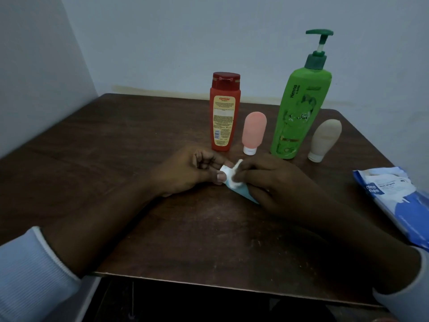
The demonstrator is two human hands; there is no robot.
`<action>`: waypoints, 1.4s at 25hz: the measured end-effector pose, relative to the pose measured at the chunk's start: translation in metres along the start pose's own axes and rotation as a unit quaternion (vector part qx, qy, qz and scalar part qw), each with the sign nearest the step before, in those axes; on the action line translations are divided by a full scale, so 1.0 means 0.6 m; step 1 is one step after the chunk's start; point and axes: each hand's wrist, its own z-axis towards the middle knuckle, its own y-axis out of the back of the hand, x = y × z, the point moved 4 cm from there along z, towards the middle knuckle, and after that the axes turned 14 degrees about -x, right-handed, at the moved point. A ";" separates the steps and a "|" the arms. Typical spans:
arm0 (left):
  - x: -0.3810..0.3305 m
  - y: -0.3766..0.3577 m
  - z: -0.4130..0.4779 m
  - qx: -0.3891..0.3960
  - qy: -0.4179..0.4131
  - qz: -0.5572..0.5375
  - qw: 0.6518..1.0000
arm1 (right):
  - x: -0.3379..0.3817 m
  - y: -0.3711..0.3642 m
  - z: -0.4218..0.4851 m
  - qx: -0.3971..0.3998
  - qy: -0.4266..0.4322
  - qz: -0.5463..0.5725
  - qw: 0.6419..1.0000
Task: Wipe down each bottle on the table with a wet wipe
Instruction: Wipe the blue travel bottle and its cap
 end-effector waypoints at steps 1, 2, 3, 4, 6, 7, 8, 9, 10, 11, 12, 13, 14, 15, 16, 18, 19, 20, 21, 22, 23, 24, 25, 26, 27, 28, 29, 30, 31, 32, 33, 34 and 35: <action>0.000 -0.002 0.000 0.002 0.000 -0.006 1.000 | 0.005 -0.010 0.002 0.006 0.013 0.008 1.000; -0.001 -0.003 0.000 0.001 0.000 -0.010 1.000 | 0.005 -0.013 0.004 0.013 0.018 0.013 1.000; 0.000 -0.003 0.001 0.000 0.003 -0.013 1.000 | 0.002 -0.007 0.005 0.020 0.016 0.016 1.000; 0.001 -0.004 0.001 0.000 0.006 -0.017 1.000 | -0.004 0.002 0.004 0.034 0.005 0.014 0.999; 0.005 -0.001 0.003 -0.001 0.008 -0.013 1.000 | -0.015 0.015 -0.005 0.084 -0.014 -0.015 0.996; 0.007 0.000 0.004 -0.001 0.008 -0.011 1.000 | -0.018 0.017 -0.012 0.102 -0.017 -0.034 0.994; 0.009 0.000 0.004 0.001 0.011 -0.017 1.000 | -0.022 0.018 -0.016 0.095 -0.018 -0.045 0.994; 0.010 0.000 0.004 0.005 0.016 -0.028 0.999 | -0.029 0.021 -0.018 0.060 -0.024 -0.044 0.997; 0.009 0.001 0.003 0.010 0.023 -0.044 0.999 | -0.036 0.025 -0.016 0.004 -0.042 -0.020 0.999; 0.010 0.001 0.002 0.014 0.028 -0.061 0.998 | -0.043 0.029 -0.013 -0.059 -0.067 0.017 0.996; 0.011 0.001 0.001 0.019 0.031 -0.074 0.997 | -0.046 0.032 -0.011 -0.113 -0.085 0.054 0.988; 0.011 0.000 0.000 0.024 0.031 -0.082 0.996 | -0.045 0.030 -0.008 -0.146 -0.094 0.081 0.982; 0.011 -0.003 -0.001 0.032 0.031 -0.088 0.995 | -0.040 0.025 -0.005 -0.151 -0.092 0.092 0.980; 0.010 -0.005 -0.002 0.039 0.029 -0.091 0.995 | -0.034 0.017 -0.003 -0.135 -0.082 0.092 0.983; 0.010 -0.007 -0.002 0.045 0.028 -0.092 0.994 | -0.026 0.010 -0.001 -0.108 -0.068 0.086 0.988; 0.008 -0.008 -0.003 0.048 0.028 -0.084 0.995 | -0.021 0.003 -0.001 -0.058 -0.045 0.068 0.995; 0.006 -0.008 -0.004 0.046 0.030 -0.076 0.996 | -0.025 0.006 -0.002 -0.041 -0.046 0.063 0.996; 0.006 -0.009 -0.005 0.043 0.031 -0.070 0.996 | -0.031 0.012 -0.002 -0.029 -0.054 0.065 0.996; 0.006 -0.009 -0.005 0.038 0.033 -0.066 0.997 | -0.038 0.018 -0.004 -0.018 -0.061 0.069 0.996; 0.006 -0.009 -0.005 0.033 0.034 -0.064 0.997 | -0.042 0.023 -0.007 -0.006 -0.063 0.071 0.995; 0.005 -0.010 -0.004 0.030 0.036 -0.062 0.997 | -0.047 0.028 -0.011 0.008 -0.063 0.070 0.996; 0.005 -0.010 -0.003 0.029 0.038 -0.061 0.997 | -0.051 0.031 -0.014 0.026 -0.065 0.069 0.995; 0.005 -0.010 -0.003 0.029 0.040 -0.058 0.997 | -0.052 0.033 -0.017 0.045 -0.071 0.070 0.994; 0.005 -0.009 -0.002 0.028 0.040 -0.057 0.997 | -0.052 0.034 -0.019 0.054 -0.077 0.067 0.993; 0.005 -0.009 -0.003 0.027 0.040 -0.058 0.997 | -0.052 0.035 -0.020 0.037 -0.079 0.065 0.994; 0.004 -0.009 -0.003 0.025 0.038 -0.061 0.997 | -0.050 0.038 -0.019 -0.005 -0.077 0.064 0.995; 0.003 -0.008 -0.004 0.024 0.036 -0.063 0.997 | -0.047 0.039 -0.018 -0.056 -0.072 0.060 0.994; 0.002 -0.009 -0.006 0.024 0.033 -0.067 0.997 | -0.041 0.037 -0.017 -0.087 -0.066 0.049 0.993; 0.002 -0.010 -0.007 0.025 0.030 -0.071 0.997 | -0.035 0.031 -0.015 -0.087 -0.056 0.039 0.994; 0.001 -0.012 -0.008 0.027 0.029 -0.076 0.996 | -0.031 0.023 -0.014 -0.060 -0.050 0.038 0.996; 0.000 -0.013 -0.008 0.029 0.028 -0.080 0.996 | -0.031 0.017 -0.015 -0.025 -0.051 0.050 0.997; 0.000 -0.013 -0.008 0.030 0.028 -0.082 0.996 | -0.032 0.017 -0.016 -0.003 -0.064 0.071 0.995; 0.000 -0.012 -0.007 0.029 0.028 -0.082 0.996 | -0.036 0.019 -0.017 0.000 -0.082 0.100 0.992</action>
